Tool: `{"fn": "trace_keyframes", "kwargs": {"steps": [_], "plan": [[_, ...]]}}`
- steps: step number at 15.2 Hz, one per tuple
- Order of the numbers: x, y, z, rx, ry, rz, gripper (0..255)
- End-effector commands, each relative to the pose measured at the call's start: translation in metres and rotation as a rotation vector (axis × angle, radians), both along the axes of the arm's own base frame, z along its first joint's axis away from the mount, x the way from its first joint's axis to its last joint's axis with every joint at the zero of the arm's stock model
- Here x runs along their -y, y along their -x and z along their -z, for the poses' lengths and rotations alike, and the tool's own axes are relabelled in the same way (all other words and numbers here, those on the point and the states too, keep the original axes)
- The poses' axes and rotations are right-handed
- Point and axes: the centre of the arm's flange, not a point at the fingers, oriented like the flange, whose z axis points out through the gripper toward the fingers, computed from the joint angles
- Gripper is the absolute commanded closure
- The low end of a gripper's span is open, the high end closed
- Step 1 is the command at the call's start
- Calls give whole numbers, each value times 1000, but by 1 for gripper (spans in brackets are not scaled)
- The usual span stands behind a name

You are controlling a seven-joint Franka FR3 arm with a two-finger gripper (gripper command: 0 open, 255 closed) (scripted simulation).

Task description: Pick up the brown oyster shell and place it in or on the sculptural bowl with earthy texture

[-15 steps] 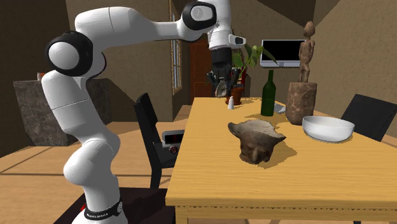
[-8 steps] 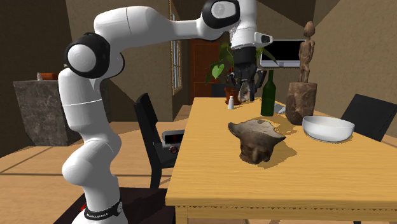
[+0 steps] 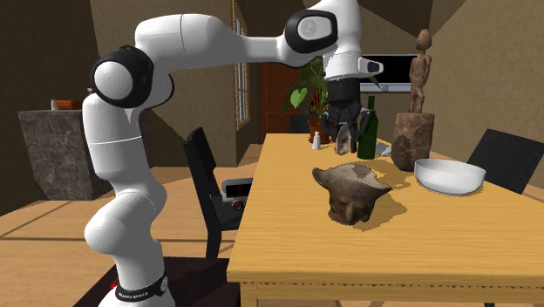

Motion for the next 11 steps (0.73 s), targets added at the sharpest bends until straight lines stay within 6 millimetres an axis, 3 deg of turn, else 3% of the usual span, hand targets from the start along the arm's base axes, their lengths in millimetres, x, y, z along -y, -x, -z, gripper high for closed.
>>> {"fn": "trace_keyframes", "kwargs": {"steps": [1,5,11], "plan": [[0,0,9,1,0,0,255],[0,0,30,1,0,0,255],[0,0,30,1,0,0,255]]}}
